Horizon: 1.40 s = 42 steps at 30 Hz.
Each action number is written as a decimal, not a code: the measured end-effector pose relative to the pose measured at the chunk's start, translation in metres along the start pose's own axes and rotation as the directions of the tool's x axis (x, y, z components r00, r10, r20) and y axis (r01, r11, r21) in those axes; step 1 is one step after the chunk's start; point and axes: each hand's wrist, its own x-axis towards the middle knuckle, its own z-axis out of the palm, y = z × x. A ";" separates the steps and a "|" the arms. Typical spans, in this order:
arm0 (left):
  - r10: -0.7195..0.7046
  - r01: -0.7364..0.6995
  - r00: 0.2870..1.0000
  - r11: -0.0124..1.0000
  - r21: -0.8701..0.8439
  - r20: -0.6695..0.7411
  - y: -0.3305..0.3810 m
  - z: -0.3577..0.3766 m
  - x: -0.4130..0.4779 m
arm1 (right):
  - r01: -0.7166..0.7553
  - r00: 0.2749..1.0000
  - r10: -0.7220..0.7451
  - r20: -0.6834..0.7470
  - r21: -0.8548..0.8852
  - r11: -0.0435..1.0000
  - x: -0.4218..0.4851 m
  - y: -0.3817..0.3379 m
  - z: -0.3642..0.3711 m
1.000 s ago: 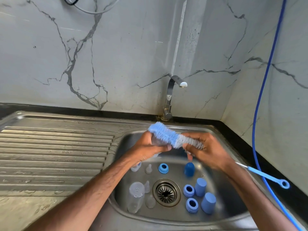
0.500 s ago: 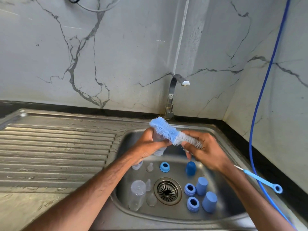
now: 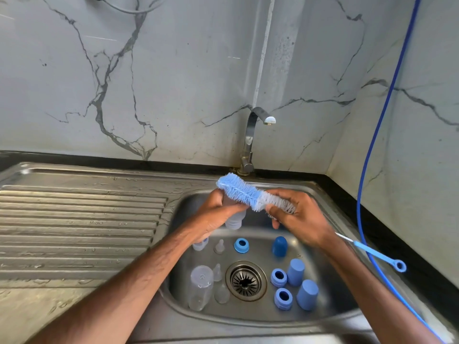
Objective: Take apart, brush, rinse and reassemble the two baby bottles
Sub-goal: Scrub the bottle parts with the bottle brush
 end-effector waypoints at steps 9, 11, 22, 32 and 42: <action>-0.006 0.005 1.000 0.991 -0.135 -0.002 0.007 -0.009 0.003 | -0.042 0.989 0.029 -0.147 -0.082 0.996 -0.005 0.001 -0.015; 0.011 -0.010 1.000 0.997 -0.082 0.007 0.005 -0.012 0.003 | 0.028 0.992 -0.034 -0.125 -0.048 0.998 -0.005 -0.005 -0.007; 0.031 -0.042 0.999 0.952 0.305 0.042 0.010 -0.049 -0.005 | -0.126 0.989 0.096 -0.114 -0.289 0.949 0.000 0.008 0.022; -0.065 -0.001 0.995 0.731 0.682 0.071 0.036 -0.083 -0.019 | -0.098 0.994 0.073 -0.084 -0.362 0.927 0.003 0.002 0.033; -0.221 0.043 0.974 0.377 0.925 0.045 0.011 -0.064 -0.019 | -0.091 0.996 0.092 -0.013 -0.305 0.948 0.003 0.009 0.029</action>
